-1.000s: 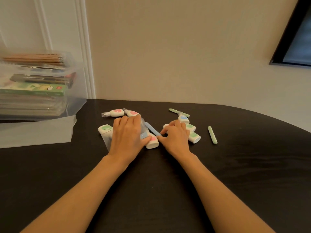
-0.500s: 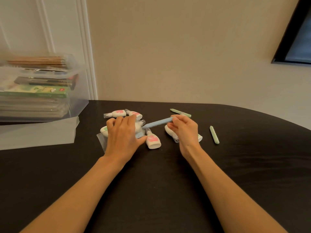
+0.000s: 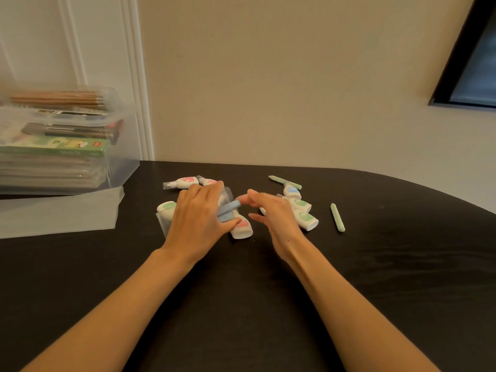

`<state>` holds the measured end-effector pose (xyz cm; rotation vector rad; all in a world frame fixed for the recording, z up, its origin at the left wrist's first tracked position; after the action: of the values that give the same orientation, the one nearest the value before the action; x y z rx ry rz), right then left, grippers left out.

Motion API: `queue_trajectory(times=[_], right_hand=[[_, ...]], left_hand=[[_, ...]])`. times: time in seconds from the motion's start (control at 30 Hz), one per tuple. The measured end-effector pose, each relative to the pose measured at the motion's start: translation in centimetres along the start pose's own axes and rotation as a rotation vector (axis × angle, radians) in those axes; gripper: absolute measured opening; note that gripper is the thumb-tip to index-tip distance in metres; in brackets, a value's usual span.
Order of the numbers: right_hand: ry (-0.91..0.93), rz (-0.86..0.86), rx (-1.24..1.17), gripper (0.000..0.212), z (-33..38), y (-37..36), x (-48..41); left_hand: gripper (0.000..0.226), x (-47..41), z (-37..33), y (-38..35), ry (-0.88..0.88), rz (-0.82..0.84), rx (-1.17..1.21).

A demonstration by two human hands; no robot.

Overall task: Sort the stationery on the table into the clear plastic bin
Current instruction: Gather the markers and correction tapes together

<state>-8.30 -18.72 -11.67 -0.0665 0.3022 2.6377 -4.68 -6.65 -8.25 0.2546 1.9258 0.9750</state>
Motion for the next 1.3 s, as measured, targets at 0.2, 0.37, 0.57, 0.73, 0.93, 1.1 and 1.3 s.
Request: queue_trajectory(times=[0.2, 0.37, 0.57, 0.73, 0.93, 1.1, 1.3], right_hand=[[-0.015, 0.172, 0.006, 0.054, 0.0, -0.5, 0.8], [-0.008, -0.32, 0.043, 0.029, -0.4, 8.0, 0.0], [-0.264, -0.694, 1.0, 0.039, -4.0, 18.1, 1.3], [-0.325, -0.589, 1.068, 0.022, -5.6, 18.3, -0.2], [0.035, -0.679, 0.449, 0.006, -2.4, 17.2, 0.5], [0.158, -0.604, 0.047, 0.017, -0.2, 15.8, 1.3], [0.047, -0.282, -0.204, 0.016, -1.0, 11.1, 0.8]], left_hand=[[0.077, -0.4, -1.1, 0.2, 0.044, 0.025, 0.062], [0.079, -1.7, -3.5, -1.1, 0.039, 0.001, 0.101], [0.076, -3.2, -6.9, -4.5, -0.007, 0.028, 0.077], [0.075, -2.7, -5.8, -5.3, -0.005, 0.033, 0.015], [0.076, -2.7, -5.7, -5.4, -0.004, 0.051, 0.028], [0.076, -2.4, -5.4, -5.1, 0.024, 0.053, 0.058], [0.075, -2.3, -6.1, -5.2, -0.065, 0.065, 0.091]])
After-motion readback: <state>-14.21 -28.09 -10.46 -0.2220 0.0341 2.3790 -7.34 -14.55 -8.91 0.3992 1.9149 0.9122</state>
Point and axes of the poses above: each hand's wrist, its own x-axis away from the middle knuckle, its own y-axis out of the back of the hand, z = x × y, the point moved 9 cm from there along -x, towards the middle knuckle, and after that the axes turned 10 degrees about x, right-handed, at the moved point
